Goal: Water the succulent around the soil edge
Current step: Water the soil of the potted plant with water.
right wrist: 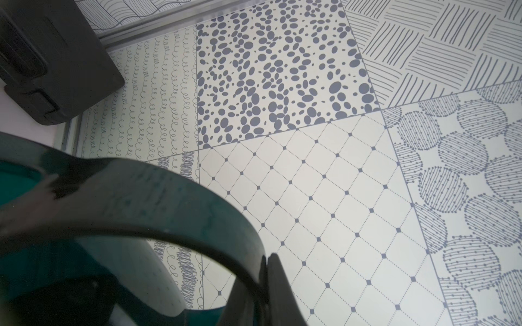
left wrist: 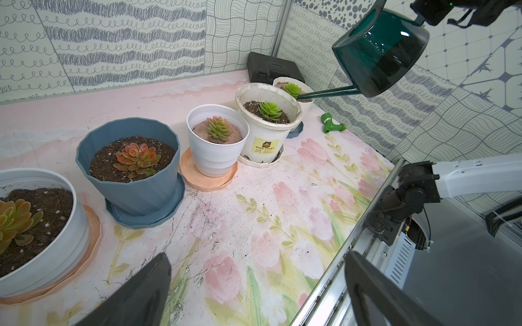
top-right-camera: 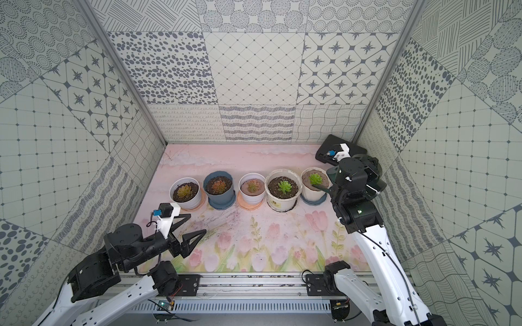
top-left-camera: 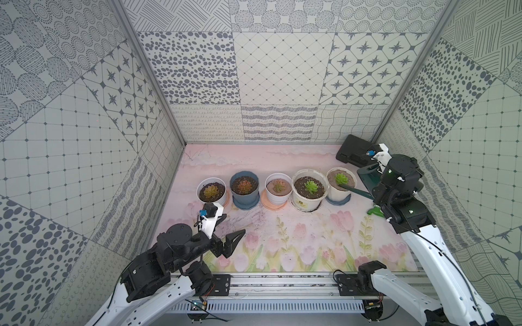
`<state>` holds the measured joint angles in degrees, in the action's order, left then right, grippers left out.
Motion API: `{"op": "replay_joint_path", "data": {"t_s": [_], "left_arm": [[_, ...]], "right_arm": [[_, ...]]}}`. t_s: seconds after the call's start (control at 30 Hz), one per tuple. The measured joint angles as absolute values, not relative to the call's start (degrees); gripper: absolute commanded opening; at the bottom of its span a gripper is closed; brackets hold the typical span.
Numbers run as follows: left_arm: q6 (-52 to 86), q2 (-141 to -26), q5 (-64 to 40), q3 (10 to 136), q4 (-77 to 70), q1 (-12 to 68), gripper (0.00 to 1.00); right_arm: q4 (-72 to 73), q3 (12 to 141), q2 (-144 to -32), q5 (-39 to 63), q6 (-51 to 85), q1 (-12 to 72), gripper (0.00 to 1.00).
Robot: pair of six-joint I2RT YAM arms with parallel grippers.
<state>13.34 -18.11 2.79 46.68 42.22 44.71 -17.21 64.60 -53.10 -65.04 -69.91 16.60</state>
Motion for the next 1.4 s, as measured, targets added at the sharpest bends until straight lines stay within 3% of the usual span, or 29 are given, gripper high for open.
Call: {"op": "replay_joint_path", "data": {"t_s": [0.73,1.07,1.4], "left_arm": [[13.3,-18.3,2.8,46.7,42.2,43.7,0.99],[13.3,-19.0,3.2,46.7,42.2,43.4,0.99],[13.3,-21.1,3.7,46.7,42.2,43.4,0.99]], "right_arm": [[-11.8,70.1,-63.6,-65.2,-69.2,18.0,0.00],[-11.7,70.8,-59.6,-66.2,-66.4,18.6,0.00],[-12.9,70.5,-56.5,-68.3,-62.4,26.7,0.00]]}}
